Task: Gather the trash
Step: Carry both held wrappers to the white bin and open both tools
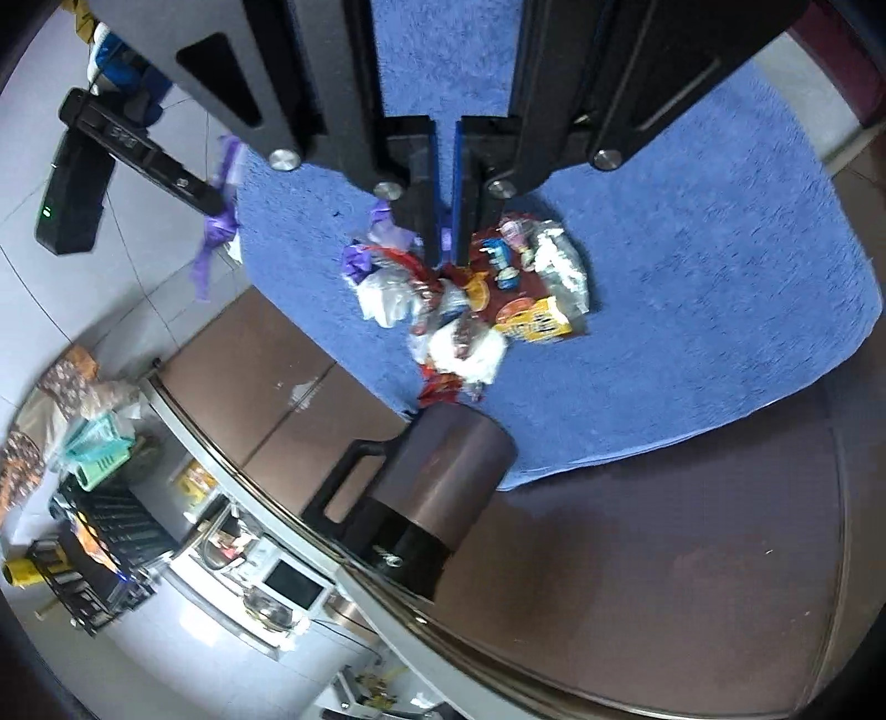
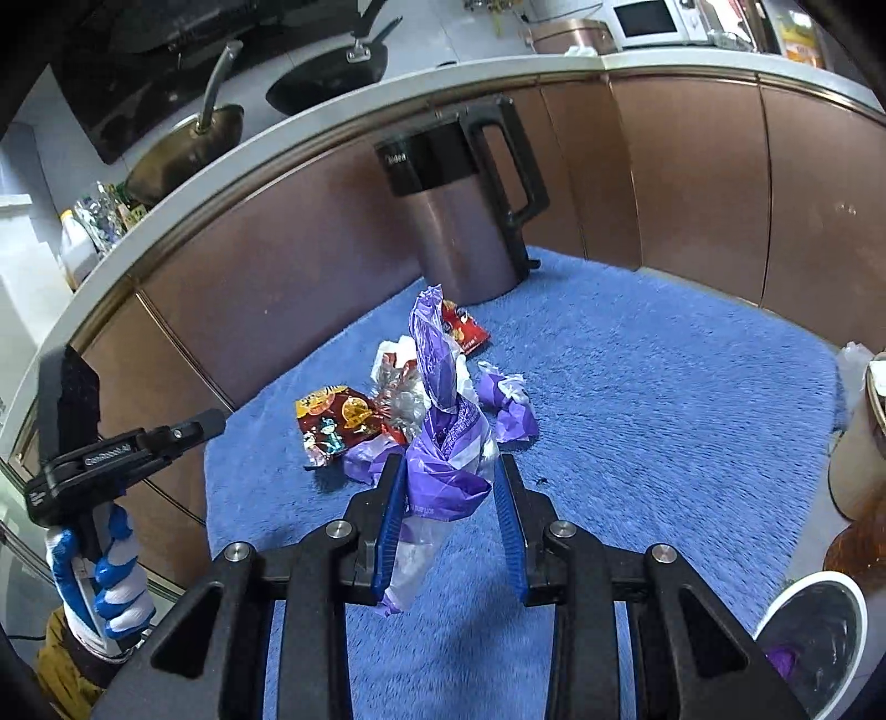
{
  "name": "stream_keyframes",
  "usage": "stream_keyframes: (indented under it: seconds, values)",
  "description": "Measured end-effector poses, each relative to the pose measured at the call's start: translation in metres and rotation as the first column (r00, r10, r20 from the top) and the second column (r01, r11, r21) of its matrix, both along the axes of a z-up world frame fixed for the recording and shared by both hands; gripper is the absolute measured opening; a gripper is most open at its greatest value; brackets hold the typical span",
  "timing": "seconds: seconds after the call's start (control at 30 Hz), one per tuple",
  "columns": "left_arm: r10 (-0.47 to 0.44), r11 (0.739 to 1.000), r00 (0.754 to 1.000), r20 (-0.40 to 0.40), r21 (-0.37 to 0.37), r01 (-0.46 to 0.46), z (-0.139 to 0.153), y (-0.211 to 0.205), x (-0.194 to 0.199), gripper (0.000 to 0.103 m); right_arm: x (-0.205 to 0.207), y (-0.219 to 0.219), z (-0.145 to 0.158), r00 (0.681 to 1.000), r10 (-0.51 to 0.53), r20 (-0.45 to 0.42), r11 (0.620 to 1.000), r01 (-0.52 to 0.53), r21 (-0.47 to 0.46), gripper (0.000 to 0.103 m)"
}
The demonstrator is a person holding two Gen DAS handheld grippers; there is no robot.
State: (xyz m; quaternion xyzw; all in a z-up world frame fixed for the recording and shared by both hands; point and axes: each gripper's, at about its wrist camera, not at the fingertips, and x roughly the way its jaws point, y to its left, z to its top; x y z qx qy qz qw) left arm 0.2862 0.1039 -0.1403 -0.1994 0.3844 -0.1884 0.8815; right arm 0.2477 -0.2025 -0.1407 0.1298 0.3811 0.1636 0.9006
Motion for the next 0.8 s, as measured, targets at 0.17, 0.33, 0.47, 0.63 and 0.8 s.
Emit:
stream_keyframes:
  seconds: [0.17, 0.33, 0.47, 0.63, 0.8]
  values:
    - [0.018, 1.000, 0.999, -0.036, -0.003, -0.018, -0.015, 0.009, 0.009, 0.049, -0.014, -0.012, 0.000, 1.000, -0.022, 0.001, 1.000, 0.022, 0.012, 0.032]
    - [0.012, 0.998, 0.996, -0.085, -0.064, -0.017, -0.035, 0.011, 0.032, 0.049, -0.013, -0.024, -0.009, 0.999, -0.048, -0.022, 0.999, 0.049, 0.020, 0.032]
    - [0.014, 0.987, 0.988, -0.152, -0.157, -0.038, -0.055, 0.018, 0.056, 0.047, -0.005, -0.030, -0.018, 0.997, -0.068, -0.044, 0.997, 0.069, 0.021, 0.032]
    - [0.030, 0.981, 0.982, -0.188, -0.185, -0.065, -0.067, 0.017, 0.079, 0.047, 0.004, -0.039, -0.027, 0.994, -0.091, -0.063, 0.995, 0.093, 0.023, 0.032]
    - [0.031, 0.979, 0.976, -0.215, -0.191, -0.073, -0.077, 0.013, 0.094, 0.044, 0.010, -0.046, -0.034, 0.992, -0.105, -0.076, 0.994, 0.107, 0.028, 0.032]
